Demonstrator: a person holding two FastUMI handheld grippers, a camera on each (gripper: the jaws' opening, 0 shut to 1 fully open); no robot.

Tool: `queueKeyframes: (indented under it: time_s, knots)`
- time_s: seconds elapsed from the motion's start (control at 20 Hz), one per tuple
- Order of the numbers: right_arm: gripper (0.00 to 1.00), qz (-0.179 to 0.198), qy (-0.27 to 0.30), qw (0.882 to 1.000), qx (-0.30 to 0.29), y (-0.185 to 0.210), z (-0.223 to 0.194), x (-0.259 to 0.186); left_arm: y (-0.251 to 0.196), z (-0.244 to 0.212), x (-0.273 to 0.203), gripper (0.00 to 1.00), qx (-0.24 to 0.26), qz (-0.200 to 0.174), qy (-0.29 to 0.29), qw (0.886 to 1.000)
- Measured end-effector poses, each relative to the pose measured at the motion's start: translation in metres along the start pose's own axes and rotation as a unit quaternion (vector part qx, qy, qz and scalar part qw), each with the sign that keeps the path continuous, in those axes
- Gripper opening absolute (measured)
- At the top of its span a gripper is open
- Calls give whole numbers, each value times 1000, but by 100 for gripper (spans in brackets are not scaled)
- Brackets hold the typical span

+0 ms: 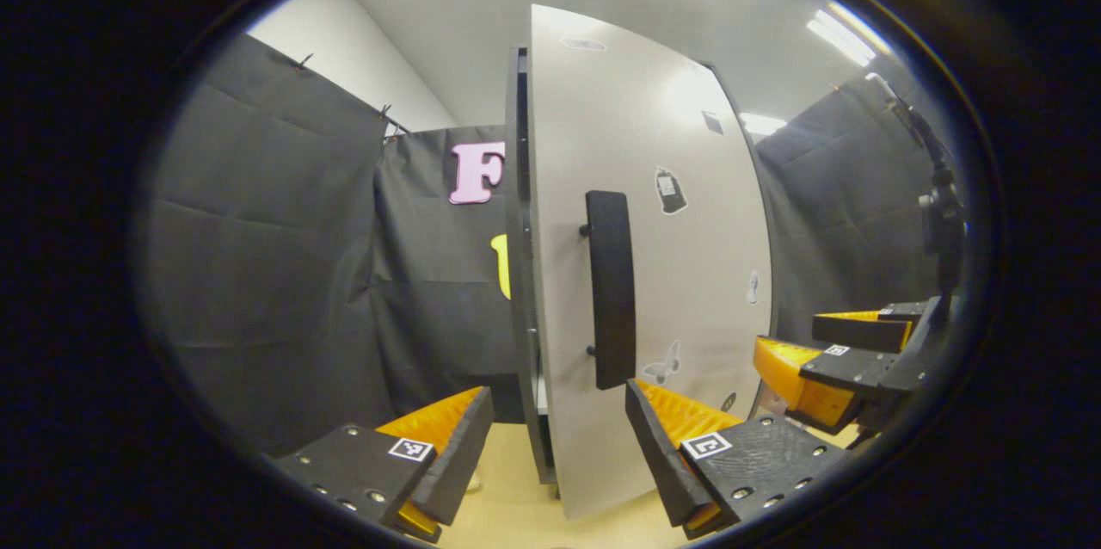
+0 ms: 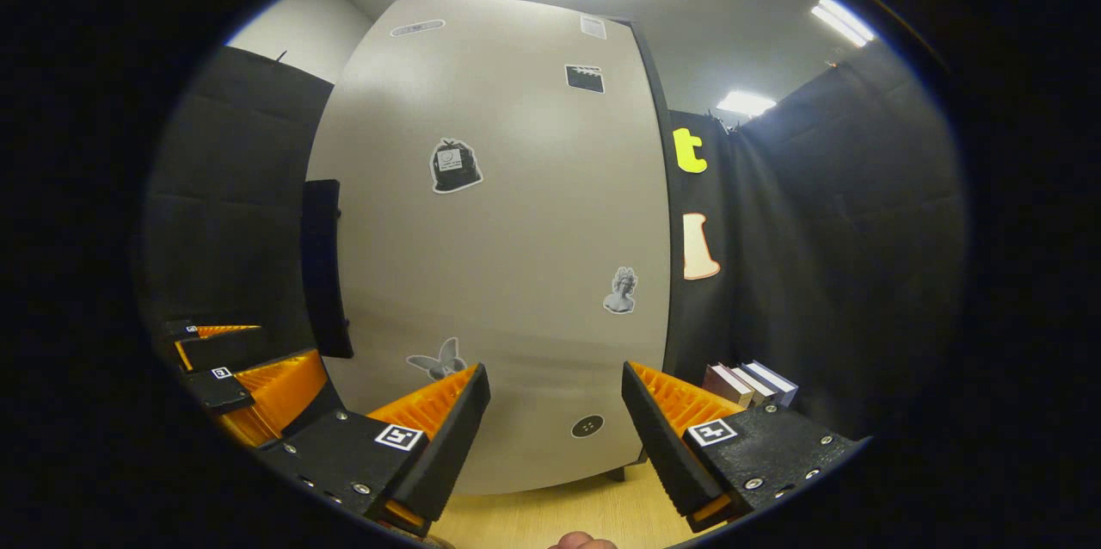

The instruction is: Open the cabinet door with the right hand, grasp the bottle in the cabinet with the left hand and place it on the coaster, then close the cabinet door with the right hand.

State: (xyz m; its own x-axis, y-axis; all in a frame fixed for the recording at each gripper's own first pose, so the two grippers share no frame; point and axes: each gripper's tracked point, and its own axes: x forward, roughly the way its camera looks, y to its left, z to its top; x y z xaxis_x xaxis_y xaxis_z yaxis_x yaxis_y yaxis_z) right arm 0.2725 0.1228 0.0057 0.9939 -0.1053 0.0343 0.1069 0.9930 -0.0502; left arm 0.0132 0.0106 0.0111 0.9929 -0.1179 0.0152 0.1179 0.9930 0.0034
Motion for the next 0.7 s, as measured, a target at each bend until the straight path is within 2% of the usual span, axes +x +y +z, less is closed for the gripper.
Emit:
queueKeyframes:
  time_s: [0.35, 0.7]
  knots:
    - [95, 6, -4, 1000, 3, 5, -3, -5, -21, -2, -1, 89, 0, -18, 3, 1000]
    - [95, 12, 13, 1000, 0, 1, -12, -8, -36, 6, -7, 89, 24, -27, -1, 999]
